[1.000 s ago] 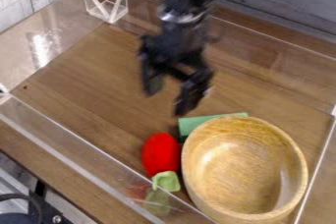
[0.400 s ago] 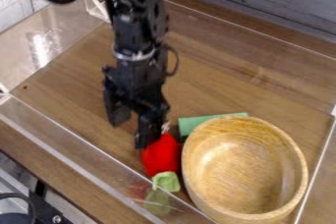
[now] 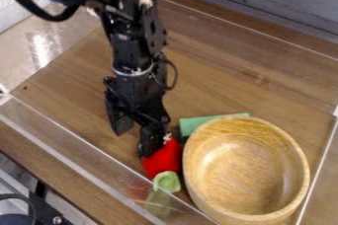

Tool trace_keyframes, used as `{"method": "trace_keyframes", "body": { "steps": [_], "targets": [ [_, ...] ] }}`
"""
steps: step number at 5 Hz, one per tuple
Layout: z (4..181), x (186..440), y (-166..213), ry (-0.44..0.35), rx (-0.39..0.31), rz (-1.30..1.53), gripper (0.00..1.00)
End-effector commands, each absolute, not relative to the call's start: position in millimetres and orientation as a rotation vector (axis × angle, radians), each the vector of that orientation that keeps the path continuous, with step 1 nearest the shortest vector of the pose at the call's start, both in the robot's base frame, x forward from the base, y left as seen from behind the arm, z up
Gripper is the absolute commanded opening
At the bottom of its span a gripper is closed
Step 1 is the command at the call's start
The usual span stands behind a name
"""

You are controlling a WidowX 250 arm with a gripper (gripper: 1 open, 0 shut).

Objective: Move the red object to the right side of the table

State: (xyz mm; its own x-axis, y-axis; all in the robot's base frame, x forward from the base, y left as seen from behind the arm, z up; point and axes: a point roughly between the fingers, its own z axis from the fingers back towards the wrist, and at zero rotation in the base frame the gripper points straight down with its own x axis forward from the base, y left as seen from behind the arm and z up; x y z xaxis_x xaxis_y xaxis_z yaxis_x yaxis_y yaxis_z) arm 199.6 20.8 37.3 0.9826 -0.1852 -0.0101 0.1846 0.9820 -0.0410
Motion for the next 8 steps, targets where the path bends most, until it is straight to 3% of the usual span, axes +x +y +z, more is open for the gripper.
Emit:
{"method": "trace_keyframes", "body": {
  "steps": [1,8],
  "targets": [
    [35.3,204.6,19.1,-0.021,-0.038,-0.189,1.00],
    [24.4,214.2,13.9,-0.088,-0.021,-0.188,1.00]
  ]
}}
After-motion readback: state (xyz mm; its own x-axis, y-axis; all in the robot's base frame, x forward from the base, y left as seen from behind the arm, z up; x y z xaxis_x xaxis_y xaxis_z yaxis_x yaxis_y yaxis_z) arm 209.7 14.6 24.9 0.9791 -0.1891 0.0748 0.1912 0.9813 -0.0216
